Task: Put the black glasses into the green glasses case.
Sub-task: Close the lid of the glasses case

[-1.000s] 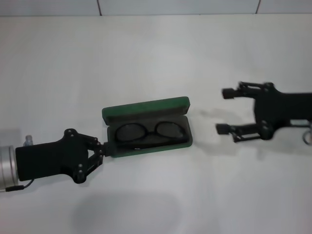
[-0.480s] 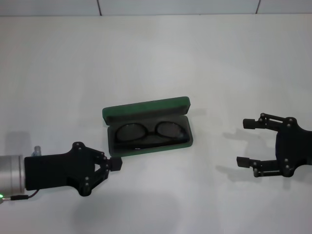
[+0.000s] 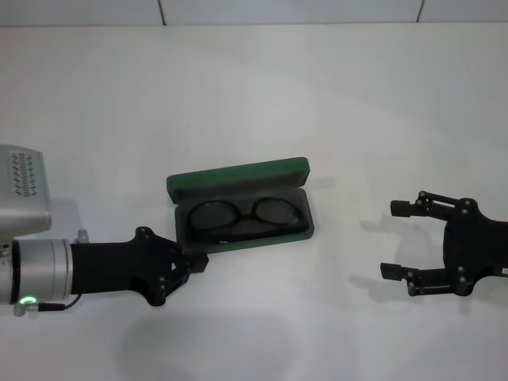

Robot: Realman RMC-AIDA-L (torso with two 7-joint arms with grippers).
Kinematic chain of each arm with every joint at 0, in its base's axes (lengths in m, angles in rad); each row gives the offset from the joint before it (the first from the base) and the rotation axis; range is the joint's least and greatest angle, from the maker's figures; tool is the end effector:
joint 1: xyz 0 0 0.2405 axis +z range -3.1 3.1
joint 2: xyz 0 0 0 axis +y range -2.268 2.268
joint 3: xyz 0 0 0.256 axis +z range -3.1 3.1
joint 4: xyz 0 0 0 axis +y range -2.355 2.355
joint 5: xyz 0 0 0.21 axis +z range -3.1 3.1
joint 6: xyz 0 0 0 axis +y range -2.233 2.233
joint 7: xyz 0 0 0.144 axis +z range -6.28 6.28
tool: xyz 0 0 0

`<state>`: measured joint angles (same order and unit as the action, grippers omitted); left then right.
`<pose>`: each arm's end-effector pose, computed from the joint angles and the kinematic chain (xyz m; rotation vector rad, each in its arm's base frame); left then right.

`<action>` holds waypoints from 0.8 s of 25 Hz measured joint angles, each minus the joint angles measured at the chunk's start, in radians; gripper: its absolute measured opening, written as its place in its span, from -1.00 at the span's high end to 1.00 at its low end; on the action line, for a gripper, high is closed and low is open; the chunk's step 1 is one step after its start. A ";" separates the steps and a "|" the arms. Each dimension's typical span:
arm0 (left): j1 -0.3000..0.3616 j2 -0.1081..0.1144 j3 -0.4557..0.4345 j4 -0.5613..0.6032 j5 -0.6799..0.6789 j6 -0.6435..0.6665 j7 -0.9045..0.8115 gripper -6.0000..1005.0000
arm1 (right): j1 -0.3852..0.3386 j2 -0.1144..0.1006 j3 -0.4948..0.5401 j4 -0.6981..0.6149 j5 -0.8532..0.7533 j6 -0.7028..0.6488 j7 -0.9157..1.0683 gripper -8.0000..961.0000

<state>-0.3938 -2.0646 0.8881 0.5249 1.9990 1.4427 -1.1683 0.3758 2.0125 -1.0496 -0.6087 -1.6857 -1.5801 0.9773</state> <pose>-0.3161 0.2732 -0.0423 -2.8342 -0.6065 -0.4657 0.2790 0.2852 -0.0107 -2.8044 0.1458 0.7234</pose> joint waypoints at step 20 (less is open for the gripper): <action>-0.030 0.012 -0.040 0.044 -0.009 -0.067 -0.008 0.82 | 0.009 0.002 -0.001 0.001 0.000 -0.008 0.005 -0.82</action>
<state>-0.4240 -2.0525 0.8483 0.5687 1.9900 1.3754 -1.1762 0.3851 2.0141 -1.0508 -0.6074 -1.6858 -1.5878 0.9824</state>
